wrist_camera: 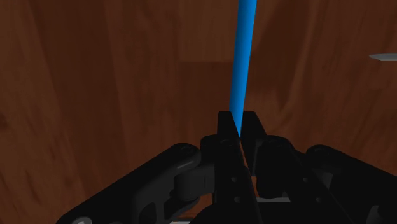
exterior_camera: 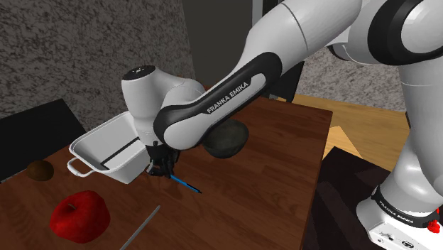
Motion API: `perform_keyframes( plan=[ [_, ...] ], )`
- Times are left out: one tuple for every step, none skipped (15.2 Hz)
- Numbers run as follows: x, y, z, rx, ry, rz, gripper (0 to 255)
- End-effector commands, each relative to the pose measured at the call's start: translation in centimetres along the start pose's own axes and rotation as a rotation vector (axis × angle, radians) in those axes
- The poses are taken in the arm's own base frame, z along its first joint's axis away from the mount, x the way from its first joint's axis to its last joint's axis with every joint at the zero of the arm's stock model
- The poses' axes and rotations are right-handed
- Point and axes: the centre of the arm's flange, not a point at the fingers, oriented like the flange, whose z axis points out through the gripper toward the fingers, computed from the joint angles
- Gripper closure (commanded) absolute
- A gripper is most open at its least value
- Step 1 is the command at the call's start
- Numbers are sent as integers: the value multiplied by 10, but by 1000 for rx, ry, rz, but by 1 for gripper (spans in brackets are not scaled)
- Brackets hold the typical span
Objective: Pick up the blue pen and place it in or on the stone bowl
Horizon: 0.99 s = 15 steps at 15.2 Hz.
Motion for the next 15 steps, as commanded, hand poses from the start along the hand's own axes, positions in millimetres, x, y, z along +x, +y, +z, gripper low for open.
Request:
perform_keyframes(
  plan=[
    [1,0,-11,0,0,0,255],
    [2,0,-16,0,0,0,255],
    [2,0,-21,0,0,0,255],
    [3,0,-27,0,0,0,255],
    [3,0,-32,0,0,0,255],
    [4,0,-37,0,0,0,255],
    [4,-1,-42,0,0,0,255],
    [5,-1,-48,0,0,0,255],
    [5,-1,-53,0,0,0,255],
    [6,-1,-58,0,0,0,255],
    [6,-1,-63,0,0,0,255],
    [7,-1,-69,0,0,0,255],
    [7,-1,-74,0,0,0,255],
    [8,-2,-79,0,0,0,255],
    [8,-2,-84,0,0,0,255]
  ],
)
